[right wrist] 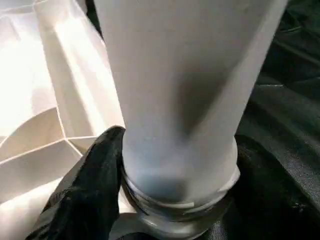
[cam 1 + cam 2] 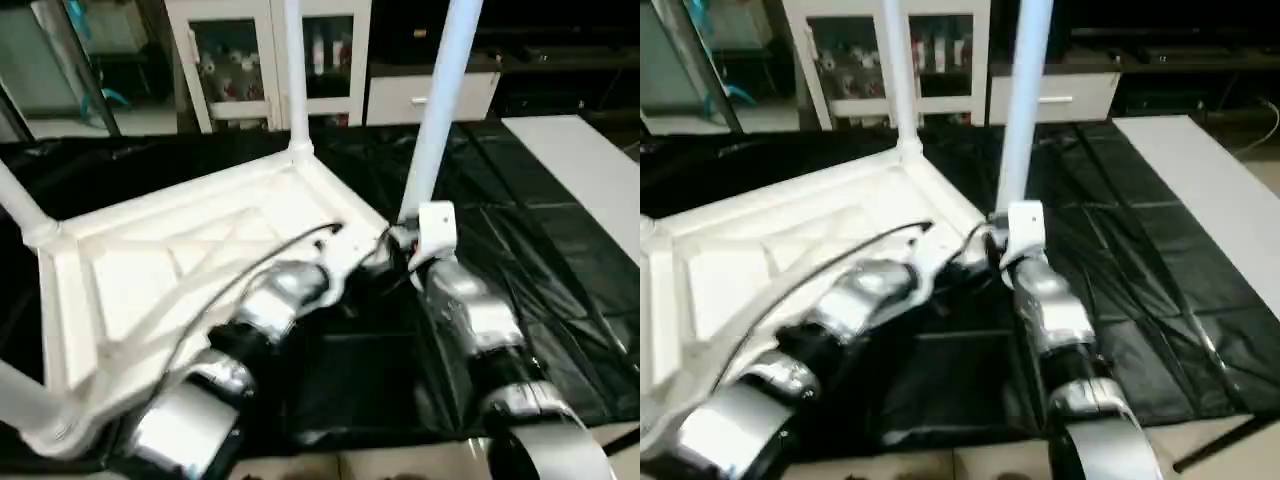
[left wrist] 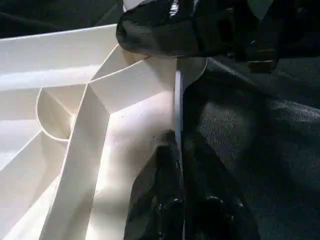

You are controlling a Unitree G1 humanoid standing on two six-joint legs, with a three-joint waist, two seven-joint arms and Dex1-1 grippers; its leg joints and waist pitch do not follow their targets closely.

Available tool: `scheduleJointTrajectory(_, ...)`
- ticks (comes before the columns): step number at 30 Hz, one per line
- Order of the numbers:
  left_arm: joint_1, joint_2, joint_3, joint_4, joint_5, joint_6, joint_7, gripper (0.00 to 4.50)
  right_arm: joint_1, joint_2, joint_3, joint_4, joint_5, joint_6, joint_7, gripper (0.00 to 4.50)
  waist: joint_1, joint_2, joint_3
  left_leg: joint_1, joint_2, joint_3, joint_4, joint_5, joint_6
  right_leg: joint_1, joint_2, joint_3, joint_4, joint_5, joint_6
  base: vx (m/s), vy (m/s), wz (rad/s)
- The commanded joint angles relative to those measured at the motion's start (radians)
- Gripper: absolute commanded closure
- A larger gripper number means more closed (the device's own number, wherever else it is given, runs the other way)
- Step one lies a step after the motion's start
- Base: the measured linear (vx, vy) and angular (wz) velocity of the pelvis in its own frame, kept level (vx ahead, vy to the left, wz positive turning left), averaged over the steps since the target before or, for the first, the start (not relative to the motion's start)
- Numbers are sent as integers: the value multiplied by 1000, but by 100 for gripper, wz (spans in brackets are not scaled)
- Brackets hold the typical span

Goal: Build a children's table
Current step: Rotate leg to tighten

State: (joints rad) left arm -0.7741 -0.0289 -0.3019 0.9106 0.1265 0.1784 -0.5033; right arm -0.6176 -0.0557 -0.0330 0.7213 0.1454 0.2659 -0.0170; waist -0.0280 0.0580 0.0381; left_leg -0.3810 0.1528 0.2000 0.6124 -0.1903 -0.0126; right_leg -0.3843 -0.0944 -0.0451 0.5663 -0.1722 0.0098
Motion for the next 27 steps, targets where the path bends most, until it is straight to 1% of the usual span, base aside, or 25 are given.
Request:
scheduleJointTrajectory(1, -6, -2, 44, 37, -2, -29, 114, 450, 21, 29, -5, 55, 11, 4, 7, 175, -13, -20, -48, 37, 60, -51, -96, -507, -17, 0, -54, 14, -94, -511, -133, 0, 0, 0)
scheduleJointTrajectory(2, -6, -1, 44, 39, 0, -41, 110, 450, 18, 36, -18, 46, 26, -9, 28, 175, -14, -17, -49, 35, 61, -52, -98, -504, -17, 4, -54, 14, -92, -497, -136, 0, 0, 0)
scheduleJointTrajectory(3, -5, 6, 43, 35, 0, -48, 92, 450, 20, 37, -14, 24, 36, -35, 81, 175, -13, -17, -52, 30, 63, -52, -102, -493, -13, 8, -55, 15, -89, -464, -142, 0, 0, 0)
scheduleJointTrajectory(4, 0, 16, 39, 24, 0, -57, 74, 450, 32, 31, -5, -8, 35, -52, 113, 175, -13, -16, -51, 30, 63, -51, -102, -492, -10, 7, -54, 16, -89, -453, -145, 0, 0, 0)
scheduleJointTrajectory(5, 2, 22, 37, 22, 0, -67, 64, 450, 40, 26, -1, -26, 33, -61, 123, 140, -9, -21, -53, 28, 62, -47, -101, -474, -1, 7, -56, 20, -88, -425, -157, 0, 0, 0)
scheduleJointTrajectory(6, 2, 34, 33, 26, 2, -85, 45, 450, 49, 19, 3, -48, 36, -59, 137, 140, -7, -17, -53, 30, 62, -46, -100, -467, 2, 6, -58, 21, -87, -420, -163, 0, 0, 0)
scheduleJointTrajectory(7, 3, 37, 31, 24, 2, -88, 39, 450, 51, 18, 5, -52, 36, -58, 140, 103, -7, -20, -54, 25, 61, -45, -100, -447, 13, 10, -59, 23, -85, -408, -171, 0, 0, 0)
scheduleJointTrajectory(8, 26, 68, 14, -15, -3, -112, -46, 450, 77, -9, 29, -108, 30, -40, 179, 99, -5, -18, -54, 23, 61, -46, -101, -434, 20, 13, -59, 23, -85, -402, -173, 0, 0, 0)
scheduleJointTrajectory(9, 31, 74, 12, -23, -4, -109, -59, 450, 81, -14, 34, -119, 29, -37, 186, 99, -2, -21, -55, 19, 62, -42, -100, -414, 33, 15, -60, 25, -84, -386, -177, 0, 0, 0)
scheduleJointTrajectory(10, 39, 84, 10, -37, -7, -100, -81, 450, 89, -23, 41, -136, 28, -32, 197, 84, -1, -21, -56, 15, 63, -42, -100, -390, 42, 19, -62, 26, -80, -364, -184, 0, 0, 0)
scheduleJointTrajectory(11, 57, 103, 0, -65, -9, -100, -124, 450, 103, -40, 51, -167, 37, -15, 233, 72, -4, -17, -58, 5, 62, -45, -102, -358, 53, 29, -64, 24, -76, -356, -186, 0, 0, 0)
scheduleJointTrajectory(12, 59, 106, -2, -68, -9, -101, -130, 450, 104, -42, 52, -171, 38, -14, 238, 72, -4, -18, -59, 3, 63, -44, -100, -346, 58, 29, -64, 24, -76, -354, -187, 0, 0, 0)
scheduleJointTrajectory(13, 88, 143, -20, -116, -8, -105, -200, 450, 128, -77, 65, -222, 50, 12, 306, 54, -4, -12, -59, 11, 64, -43, -97, -341, 60, 21, -63, 24, -77, -357, -196, 0, 0, 0)
scheduleJointTrajectory(14, 108, 167, -31, -149, -10, -107, -246, 450, 145, -103, 74, -256, 53, 25, 356, 54, -2, -14, -60, 11, 66, -42, -97, -337, 63, 24, -62, 23, -77, -351, -199, 0, 0, 0)
scheduleJointTrajectory(16, 145, 211, -47, -216, -23, -110, -330, 450, 181, -168, 97, -331, 64, 54, 460, 29, 10, -16, -60, 11, 72, -38, -95, -300, 77, 24, -62, 27, -71, -311, -215, 0, 0, 0)
scheduleJointTrajectory(17, 154, 222, -52, -233, -28, -117, -354, 450, 193, -184, 102, -353, 69, 61, 489, 29, 15, -17, -61, 10, 73, -35, -93, -276, 85, 23, -60, 29, -66, -278, -222, 0, 0, 0)
scheduleJointTrajectory(19, 173, 244, -59, -272, -43, -110, -404, 450, 216, -222, 115, -396, 82, 70, 553, 29, 14, -17, -63, 7, 70, -33, -89, -256, 85, 23, -59, 28, -59, -259, -234, 0, 0, 0)
scheduleJointTrajectory(20, 203, 278, -76, -333, -69, -119, -482, 450, 249, -283, 142, -461, 94, 69, 648, 29, 19, -18, -65, 7, 72, -34, -88, -245, 89, 26, -60, 28, -57, -243, -237, 0, 0, 0)
scheduleJointTrajectory(21, 231, 310, -90, -393, -99, -105, -557, 450, 279, -340, 169, -519, 105, 61, 738, 29, 28, -15, -64, 8, 79, -34, -88, -222, 101, 26, -61, 30, -50, -198, -245, 50, -15, 0)
scheduleJointTrajectory(22, 244, 323, -96, -419, -112, -93, -589, 450, 293, -364, 181, -544, 109, 57, 777, 29, 36, -14, -65, 10, 81, -33, -87, -188, 112, 27, -58, 30, -41, -140, -256, 61, -11, 1)
scheduleJointTrajectory(23, 254, 341, -108, -446, -117, -84, -620, 450, 310, -402, 197, -573, 115, 51, 833, 29, 41, -13, -67, 15, 81, -30, -84, -170, 124, 25, -55, 30, -36, -92, -276, 61, -11, 1)
scheduleJointTrajectory(24, 261, 352, -112, -463, -118, -78, -635, 450, 320, -423, 205, -591, 118, 53, 861, 29, 41, -14, -65, 13, 79, -27, -83, -163, 130, 24, -55, 31, -35, -80, -283, 0, 0, 0)
scheduleJointTrajectory(25, 270, 364, -116, -488, -121, -66, -653, 450, 335, -452, 213, -619, 129, 61, 902, 29, 44, -12, -63, 12, 78, -26, -84, -172, 131, 27, -55, 29, -37, -90, -285, 0, 0, 0)
scheduleJointTrajectory(26, 275, 369, -116, -500, -123, -58, -660, 450, 343, -466, 216, -634, 136, 67, 922, 29, 50, -12, -59, 14, 82, -27, -87, -192, 123, 26, -58, 31, -41, -130, -279, 0, 0, 0)
scheduleJointTrajectory(27, 282, 374, -114, -518, -130, -49, -673, 450, 352, -481, 216, -650, 146, 76, 949, 29, 52, -11, -57, 16, 82, -27, -90, -221, 105, 24, -56, 31, -45, -181, -273, 0, 0, 0)
